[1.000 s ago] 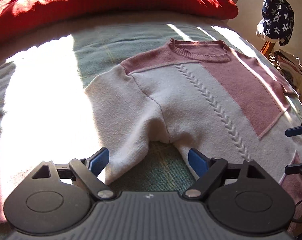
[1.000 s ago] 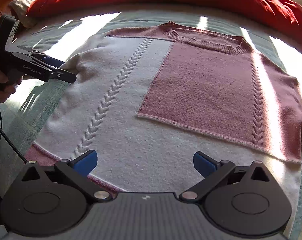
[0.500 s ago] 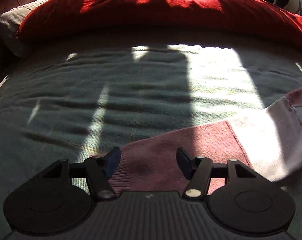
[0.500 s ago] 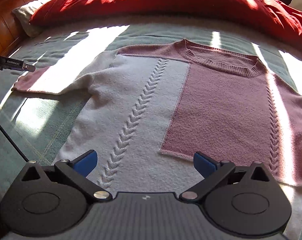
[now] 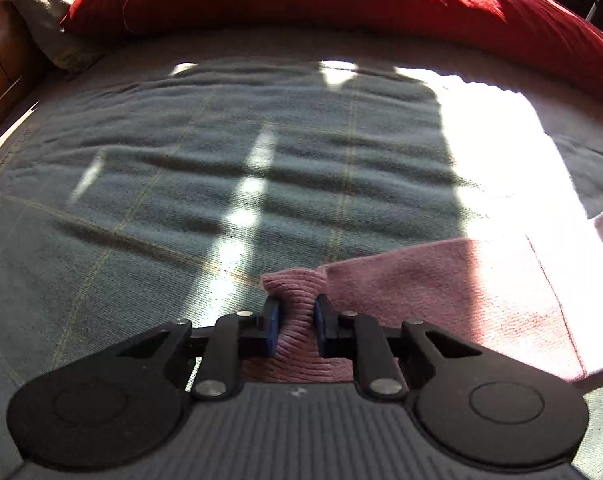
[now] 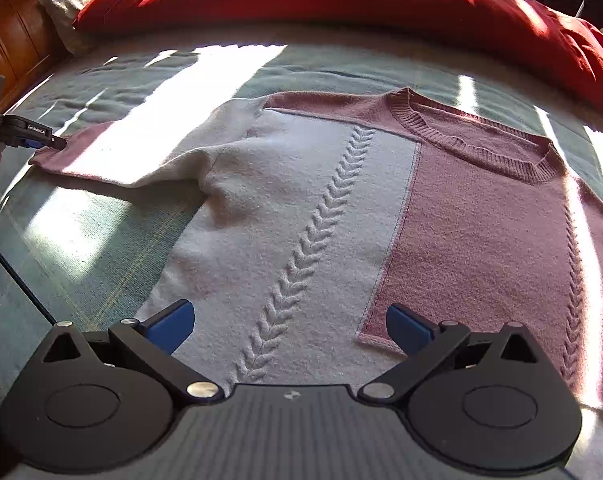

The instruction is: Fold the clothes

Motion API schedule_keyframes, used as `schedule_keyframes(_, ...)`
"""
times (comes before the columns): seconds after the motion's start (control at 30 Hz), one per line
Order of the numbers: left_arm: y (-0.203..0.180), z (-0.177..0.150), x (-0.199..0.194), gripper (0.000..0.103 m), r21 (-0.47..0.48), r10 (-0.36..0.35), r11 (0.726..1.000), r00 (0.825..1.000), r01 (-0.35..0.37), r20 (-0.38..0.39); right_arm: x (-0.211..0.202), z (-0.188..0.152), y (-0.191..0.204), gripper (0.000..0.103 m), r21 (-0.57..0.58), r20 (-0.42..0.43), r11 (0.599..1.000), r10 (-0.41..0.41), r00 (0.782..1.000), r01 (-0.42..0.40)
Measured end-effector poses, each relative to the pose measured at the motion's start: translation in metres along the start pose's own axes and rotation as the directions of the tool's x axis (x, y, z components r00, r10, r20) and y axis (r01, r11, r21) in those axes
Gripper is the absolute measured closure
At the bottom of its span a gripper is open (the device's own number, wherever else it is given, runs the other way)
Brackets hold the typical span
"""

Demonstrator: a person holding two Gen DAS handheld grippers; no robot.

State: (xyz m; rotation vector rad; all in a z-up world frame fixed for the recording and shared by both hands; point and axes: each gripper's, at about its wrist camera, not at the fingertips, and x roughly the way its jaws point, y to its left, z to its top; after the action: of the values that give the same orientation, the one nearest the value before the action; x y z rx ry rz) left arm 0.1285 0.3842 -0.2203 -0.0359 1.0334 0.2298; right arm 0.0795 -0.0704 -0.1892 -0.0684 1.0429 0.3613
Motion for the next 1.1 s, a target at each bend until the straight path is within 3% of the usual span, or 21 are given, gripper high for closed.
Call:
schedule_keyframes(0.27,0.005,0.026,-0.008,0.093,0.004,0.054,0.999,0.994,-0.054,0.092,0.000,0.007,0.008,0.000,-0.019,0.023,1.000,-0.002,1.000,0.002)
schedule_keyframes(0.37,0.007,0.031,0.001,0.091,0.017,0.054,0.998,0.996,-0.055,0.071,0.001,0.007,0.008,0.000,-0.016,0.022,1.000,-0.005,1.000,0.005)
schedule_keyframes(0.5,0.015,0.028,0.009,0.078,-0.008,0.077,0.997,0.997,-0.077,0.005,0.000,0.006,0.007,0.000,-0.006,0.020,1.000,-0.007,1.000,0.007)
schedule_keyframes(0.63,0.005,0.031,-0.016,0.082,0.010,0.141,0.990,0.988,-0.142,0.056,-0.003,0.004,0.006,0.000,-0.003,0.023,1.000,-0.005,1.000,0.005)
schedule_keyframes(0.7,-0.017,0.040,-0.036,0.077,0.058,0.063,0.996,0.993,-0.068,0.096,-0.002,0.003,0.006,0.000,0.004,0.023,1.000,-0.004,1.000,0.004)
schedule_keyframes(0.73,-0.029,0.044,-0.044,0.068,0.084,0.012,0.996,0.994,-0.021,0.110,-0.001,0.003,0.006,0.000,0.011,0.023,1.000,0.000,1.000,0.000)
schedule_keyframes(0.77,-0.049,0.048,-0.049,0.065,0.112,-0.092,0.990,0.991,0.081,0.098,0.001,0.002,0.006,0.000,0.019,0.022,1.000,0.003,1.000,-0.004)
schedule_keyframes(0.8,-0.067,0.049,-0.051,0.063,0.125,-0.199,0.974,0.977,0.188,0.075,0.002,0.002,0.007,0.000,0.028,0.021,1.000,0.008,1.000,-0.009)
schedule_keyframes(0.83,-0.085,0.050,-0.051,0.062,0.133,-0.302,0.947,0.952,0.293,0.049,0.004,0.001,0.008,0.000,0.037,0.020,0.999,0.014,1.000,-0.015)
schedule_keyframes(0.87,-0.103,0.050,-0.048,0.062,0.122,-0.398,0.911,0.917,0.393,0.017,0.005,0.001,0.010,0.000,0.044,0.020,0.999,0.021,1.000,-0.022)
schedule_keyframes(0.93,-0.137,0.048,-0.039,0.062,0.077,-0.562,0.822,0.826,0.564,-0.047,0.006,0.001,0.014,0.000,0.049,0.024,0.998,0.029,0.999,-0.030)
schedule_keyframes(0.97,-0.152,0.045,-0.032,0.062,0.052,-0.618,0.782,0.783,0.621,-0.071,0.007,0.001,0.016,0.000,0.047,0.025,0.998,0.036,0.999,-0.037)
schedule_keyframes(1.03,-0.176,0.042,-0.019,0.063,0.005,-0.685,0.724,0.719,0.690,-0.119,0.006,0.001,0.019,0.000,0.037,0.022,0.998,0.041,0.999,-0.042)
schedule_keyframes(1.1,-0.192,0.035,-0.006,0.063,-0.006,-0.708,0.696,0.684,0.718,-0.173,0.006,-0.001,0.020,0.000,0.021,0.018,0.999,0.035,0.999,-0.036)
